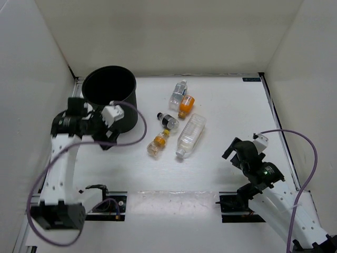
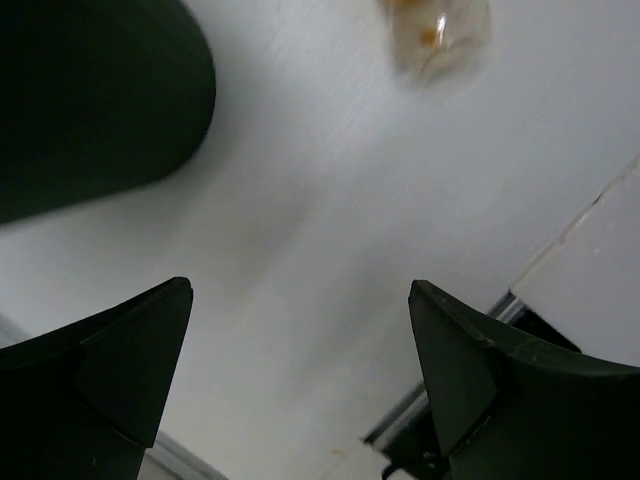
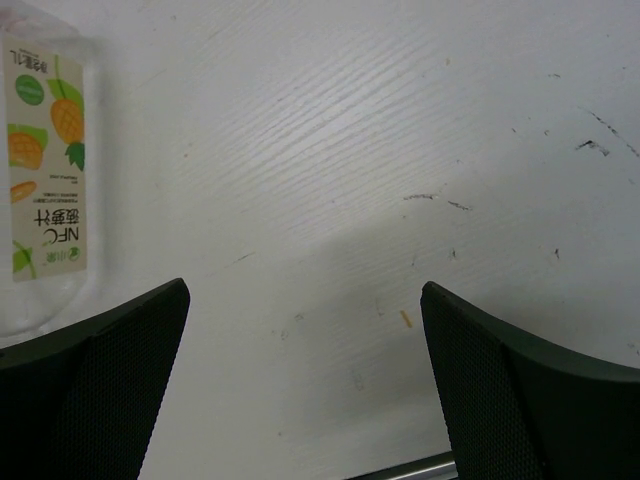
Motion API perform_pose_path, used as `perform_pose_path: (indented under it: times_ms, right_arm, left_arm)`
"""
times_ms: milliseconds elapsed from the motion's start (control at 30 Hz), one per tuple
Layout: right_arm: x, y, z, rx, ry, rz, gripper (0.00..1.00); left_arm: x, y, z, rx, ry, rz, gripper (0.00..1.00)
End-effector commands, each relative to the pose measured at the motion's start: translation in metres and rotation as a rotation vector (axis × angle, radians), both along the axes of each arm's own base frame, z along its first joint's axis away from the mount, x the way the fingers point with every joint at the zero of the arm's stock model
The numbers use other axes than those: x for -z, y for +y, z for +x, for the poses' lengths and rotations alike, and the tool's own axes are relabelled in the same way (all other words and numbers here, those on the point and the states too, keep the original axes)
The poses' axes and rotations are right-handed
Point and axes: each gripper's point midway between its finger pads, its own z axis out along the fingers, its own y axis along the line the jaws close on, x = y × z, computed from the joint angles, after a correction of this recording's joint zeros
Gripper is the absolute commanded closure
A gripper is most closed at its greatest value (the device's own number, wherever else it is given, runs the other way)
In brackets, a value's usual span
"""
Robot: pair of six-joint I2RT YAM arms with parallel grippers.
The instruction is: Put the plastic bottles in the bin
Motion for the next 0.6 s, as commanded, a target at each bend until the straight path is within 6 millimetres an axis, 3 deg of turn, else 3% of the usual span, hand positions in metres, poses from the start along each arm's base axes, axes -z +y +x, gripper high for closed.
perform_pose_path:
  times_ms: [0,33,100,133,267,367,433,467,500,567]
  right_arm:
    - [-0.029,0.011,0.016,-0.061,-0.085,0.016,0.00]
    - [-0.029,0.013,0.016,-0.068,-0.082,0.023,0.00]
    - [-0.030,0.012,0.016,-0.074,-0.089,0.020,0.00]
    - [-0.030,0.012,0.016,-0.074,-0.089,0.020,0.00]
    - [-0.034,0.015,0.015,-0.067,-0.110,0.055,0.00]
    - [-0.031,0.016,0.013,-0.068,-0.113,0.071,0.00]
    - [-0.030,0.017,0.011,-0.070,-0.119,0.091,0.00]
    - [-0.030,0.017,0.011,-0.069,-0.119,0.091,0.00]
    - [-0.032,0.017,0.011,-0.070,-0.130,0.097,0.00]
    - [-0.028,0.016,0.008,-0.063,-0.121,0.100,0.00]
  left_arm:
    - [-0.002,-0.054,0.018,0.086,0.148,-0.117,0.00]
    - [0.007,-0.085,0.006,0.190,0.191,-0.082,0.00]
    - [0.021,-0.109,0.007,0.246,0.174,-0.012,0.00]
    - [0.025,-0.131,-0.002,0.286,0.183,-0.013,0.00]
    - [0.033,-0.173,0.025,0.270,0.164,-0.005,0.00]
    - [0.034,-0.192,0.063,0.180,0.077,0.032,0.00]
    - [0.057,-0.194,0.089,0.094,0.058,0.139,0.00]
    - [0.055,-0.203,0.093,0.078,0.067,0.143,0.00]
    - [0.078,-0.206,0.096,0.069,0.129,0.182,0.00]
    - [0.096,-0.211,0.098,0.042,0.176,0.210,0.00]
